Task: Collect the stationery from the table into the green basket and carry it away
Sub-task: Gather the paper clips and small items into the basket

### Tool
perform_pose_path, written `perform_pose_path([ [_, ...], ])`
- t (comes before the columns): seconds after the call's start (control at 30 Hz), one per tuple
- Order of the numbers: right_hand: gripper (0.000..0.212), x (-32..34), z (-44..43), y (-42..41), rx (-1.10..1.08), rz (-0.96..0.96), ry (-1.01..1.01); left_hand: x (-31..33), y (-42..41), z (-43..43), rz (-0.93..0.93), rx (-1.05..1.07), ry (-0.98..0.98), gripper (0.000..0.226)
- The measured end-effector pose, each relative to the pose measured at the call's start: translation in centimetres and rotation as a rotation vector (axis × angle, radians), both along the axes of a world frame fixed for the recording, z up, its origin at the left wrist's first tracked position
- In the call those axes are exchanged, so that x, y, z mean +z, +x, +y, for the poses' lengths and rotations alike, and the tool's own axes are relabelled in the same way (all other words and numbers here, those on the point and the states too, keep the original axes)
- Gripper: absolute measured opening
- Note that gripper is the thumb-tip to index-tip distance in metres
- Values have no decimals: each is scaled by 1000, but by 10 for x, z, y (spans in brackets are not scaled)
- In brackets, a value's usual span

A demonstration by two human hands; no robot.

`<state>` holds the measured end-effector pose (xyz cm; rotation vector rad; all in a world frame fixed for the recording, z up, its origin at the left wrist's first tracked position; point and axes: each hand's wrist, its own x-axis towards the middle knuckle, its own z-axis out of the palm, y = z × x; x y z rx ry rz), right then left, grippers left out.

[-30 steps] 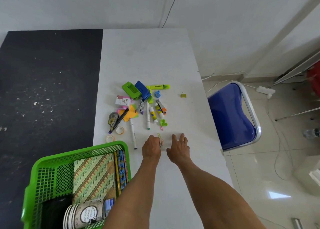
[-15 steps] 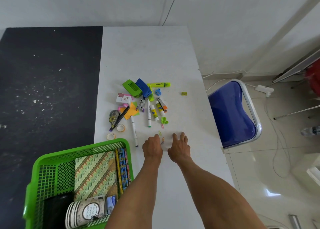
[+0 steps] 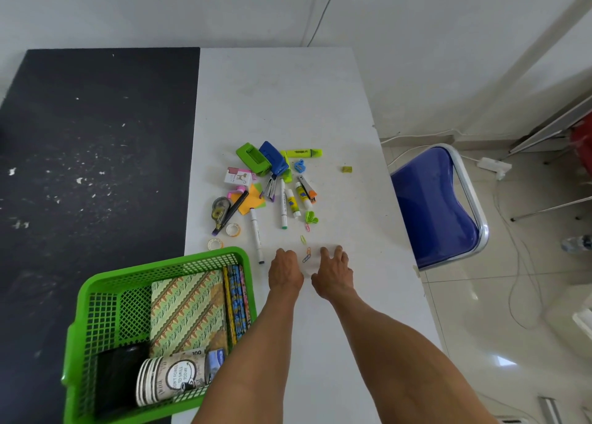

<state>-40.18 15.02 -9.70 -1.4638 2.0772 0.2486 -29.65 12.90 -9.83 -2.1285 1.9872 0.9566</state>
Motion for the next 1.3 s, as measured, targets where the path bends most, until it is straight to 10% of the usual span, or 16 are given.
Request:
perform_pose_path([
  [0.67, 65, 89, 33, 96, 33, 22, -178, 115, 129, 55, 25, 34, -247, 14],
  [1.3, 63, 95, 88, 142, 14, 39, -165, 96, 173, 141, 61, -68, 75, 25],
])
